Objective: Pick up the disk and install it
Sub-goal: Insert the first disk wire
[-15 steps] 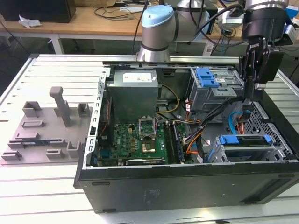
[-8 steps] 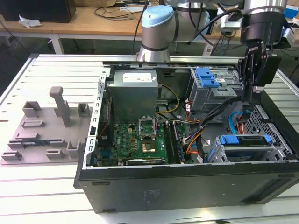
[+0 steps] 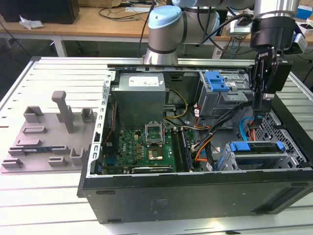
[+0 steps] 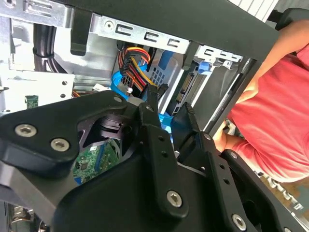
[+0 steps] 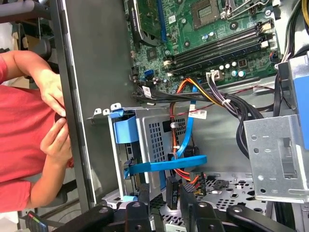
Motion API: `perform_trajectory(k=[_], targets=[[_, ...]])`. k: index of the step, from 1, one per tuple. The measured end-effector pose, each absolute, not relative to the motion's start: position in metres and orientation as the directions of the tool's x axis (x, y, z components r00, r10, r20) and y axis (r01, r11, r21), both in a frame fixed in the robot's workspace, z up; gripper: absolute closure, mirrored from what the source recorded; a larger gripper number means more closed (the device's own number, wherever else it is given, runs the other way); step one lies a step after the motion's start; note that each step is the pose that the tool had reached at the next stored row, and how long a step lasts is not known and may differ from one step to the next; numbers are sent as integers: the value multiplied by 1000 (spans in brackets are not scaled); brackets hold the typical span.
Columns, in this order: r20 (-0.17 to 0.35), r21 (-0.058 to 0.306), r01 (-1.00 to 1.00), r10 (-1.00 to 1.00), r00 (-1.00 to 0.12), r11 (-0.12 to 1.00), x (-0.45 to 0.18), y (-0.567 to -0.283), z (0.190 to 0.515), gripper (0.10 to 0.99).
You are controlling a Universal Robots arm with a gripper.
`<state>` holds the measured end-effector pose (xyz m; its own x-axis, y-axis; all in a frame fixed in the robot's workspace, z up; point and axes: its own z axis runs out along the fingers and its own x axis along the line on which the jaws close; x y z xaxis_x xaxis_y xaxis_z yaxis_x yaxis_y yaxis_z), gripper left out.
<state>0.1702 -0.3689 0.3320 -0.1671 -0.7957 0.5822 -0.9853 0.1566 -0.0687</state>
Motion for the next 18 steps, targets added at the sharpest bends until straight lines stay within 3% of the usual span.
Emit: perform_trajectory(k=[11, 12, 14, 15, 18], targets=[[585, -69, -985, -794, -167, 156, 170, -369, 327, 702], [585, -69, -985, -794, -167, 156, 170, -369, 326, 784], [585, -69, -985, -793, -167, 156, 170, -369, 325, 784], [586, -69, -985, -793, -167, 156, 170, -369, 325, 855], [586, -69, -985, -793, -167, 156, 171, -369, 324, 855]])
